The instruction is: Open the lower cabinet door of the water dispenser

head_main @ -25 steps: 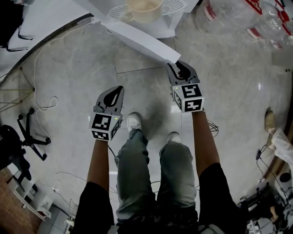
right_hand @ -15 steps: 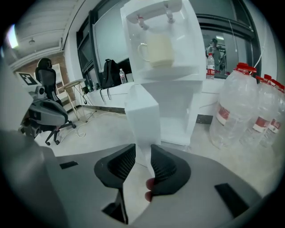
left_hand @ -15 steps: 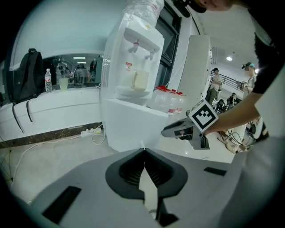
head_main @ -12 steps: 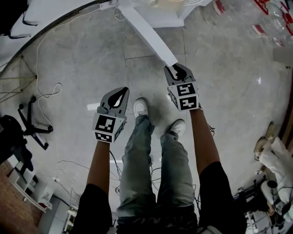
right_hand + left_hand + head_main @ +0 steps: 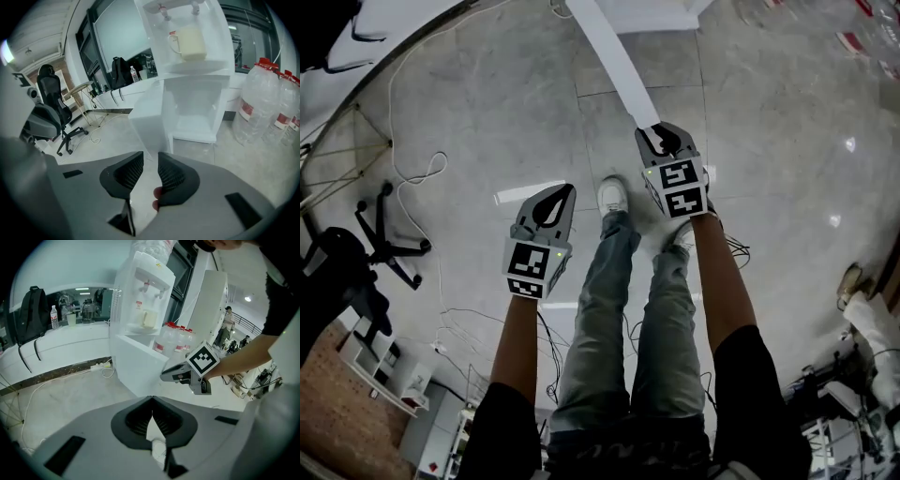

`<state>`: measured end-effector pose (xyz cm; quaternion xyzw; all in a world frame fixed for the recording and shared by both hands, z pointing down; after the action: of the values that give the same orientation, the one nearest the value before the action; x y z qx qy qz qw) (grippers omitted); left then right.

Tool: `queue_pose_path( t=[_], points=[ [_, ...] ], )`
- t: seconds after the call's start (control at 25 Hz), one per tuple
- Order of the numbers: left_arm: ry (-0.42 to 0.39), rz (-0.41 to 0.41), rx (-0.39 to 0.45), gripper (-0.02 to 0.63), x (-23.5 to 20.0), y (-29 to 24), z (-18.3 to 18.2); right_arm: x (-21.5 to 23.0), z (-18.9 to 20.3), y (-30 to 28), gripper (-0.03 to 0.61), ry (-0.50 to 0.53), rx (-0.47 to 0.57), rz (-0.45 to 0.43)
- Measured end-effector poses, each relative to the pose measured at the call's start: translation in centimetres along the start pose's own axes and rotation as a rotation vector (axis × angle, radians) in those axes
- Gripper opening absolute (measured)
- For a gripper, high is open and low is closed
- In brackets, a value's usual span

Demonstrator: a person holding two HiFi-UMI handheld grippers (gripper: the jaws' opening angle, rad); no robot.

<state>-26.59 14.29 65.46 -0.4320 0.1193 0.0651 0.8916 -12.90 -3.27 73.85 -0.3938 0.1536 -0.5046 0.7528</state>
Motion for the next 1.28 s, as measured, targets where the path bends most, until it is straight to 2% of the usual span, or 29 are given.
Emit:
queue_pose_path(
  t=[0.28,0.6,1.04,1.28],
  points=[
    [0.019,0.002,-0.006,0.012,-1.7,1.1,-0.5,-4.3,-0.6,-1.9,0.098,0.017,-0.048,-0.08],
    [0.037,-0.012,-0.044,0.012,-3.8,2.0,0.1,-6.7,-0.5,-4.4,0.087,0.04,-0.073,-0.143],
    [0.02,0.01,-0.041,0.012,-4.2,2.0,-0.9,-8.5,-0.9,-5.9,0.083,0.021,-0.088,-0.161],
    [0.004,0.03,-0.06,0.012,-3.5,2.1,-0.3,-8.4,-1.5,-4.6,0.06,-0.017,-0.021,-0.126]
  ],
)
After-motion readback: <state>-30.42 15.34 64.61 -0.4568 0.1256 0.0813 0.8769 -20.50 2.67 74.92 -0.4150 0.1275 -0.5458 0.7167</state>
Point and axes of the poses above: the fingertips, and each gripper's own axes: y backward along the fingers, x to its right, z out of its underside, the point moved 8 cm from there along y, backward along the fingers, and after that the axes turned 5 degrees about y, right-handed, at the moved point
